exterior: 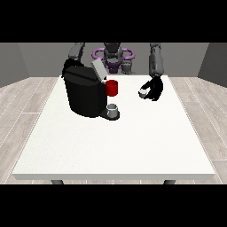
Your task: Insert the coffee pod into the coffee machine and close the lid
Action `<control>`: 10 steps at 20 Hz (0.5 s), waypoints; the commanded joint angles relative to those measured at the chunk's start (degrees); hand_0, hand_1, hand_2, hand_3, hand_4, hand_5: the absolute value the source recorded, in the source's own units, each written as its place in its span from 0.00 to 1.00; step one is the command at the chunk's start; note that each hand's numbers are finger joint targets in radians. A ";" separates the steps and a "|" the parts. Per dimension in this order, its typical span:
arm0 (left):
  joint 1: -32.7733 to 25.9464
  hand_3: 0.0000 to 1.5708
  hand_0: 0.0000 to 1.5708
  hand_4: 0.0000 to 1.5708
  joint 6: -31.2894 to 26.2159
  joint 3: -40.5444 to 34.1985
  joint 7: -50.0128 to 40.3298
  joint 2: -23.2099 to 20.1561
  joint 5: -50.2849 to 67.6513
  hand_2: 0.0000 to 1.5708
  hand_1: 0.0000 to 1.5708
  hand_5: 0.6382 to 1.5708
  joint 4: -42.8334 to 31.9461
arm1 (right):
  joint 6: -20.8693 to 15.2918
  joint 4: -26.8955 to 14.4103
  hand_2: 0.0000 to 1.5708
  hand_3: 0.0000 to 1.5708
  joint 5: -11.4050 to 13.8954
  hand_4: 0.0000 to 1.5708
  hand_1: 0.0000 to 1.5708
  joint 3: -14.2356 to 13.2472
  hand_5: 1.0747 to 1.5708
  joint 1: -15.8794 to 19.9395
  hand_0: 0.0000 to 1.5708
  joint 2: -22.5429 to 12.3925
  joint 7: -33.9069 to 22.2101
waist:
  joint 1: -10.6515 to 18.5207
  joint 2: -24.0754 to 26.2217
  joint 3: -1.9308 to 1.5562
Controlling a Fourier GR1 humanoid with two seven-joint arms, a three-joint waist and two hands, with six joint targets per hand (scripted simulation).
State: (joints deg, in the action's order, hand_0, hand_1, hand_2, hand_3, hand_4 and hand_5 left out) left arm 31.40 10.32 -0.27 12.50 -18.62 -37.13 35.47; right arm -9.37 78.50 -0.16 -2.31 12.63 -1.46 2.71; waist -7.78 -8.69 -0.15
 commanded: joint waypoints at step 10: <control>9.60 0.86 0.88 0.37 -10.87 -0.02 1.64 -0.81 0.89 0.90 0.88 1.00 4.07 | 2.71 -6.98 0.00 0.00 -3.21 0.27 0.00 -4.11 1.00 0.20 0.00 -2.41 3.66 | 1.33 2.00 0.12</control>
State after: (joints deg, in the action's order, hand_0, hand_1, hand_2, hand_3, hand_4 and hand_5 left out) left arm 35.99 3.09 0.07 15.35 -18.72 -36.88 37.39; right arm -8.58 74.88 -1.74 -4.17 11.70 -2.37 3.26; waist -6.49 -5.51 -0.03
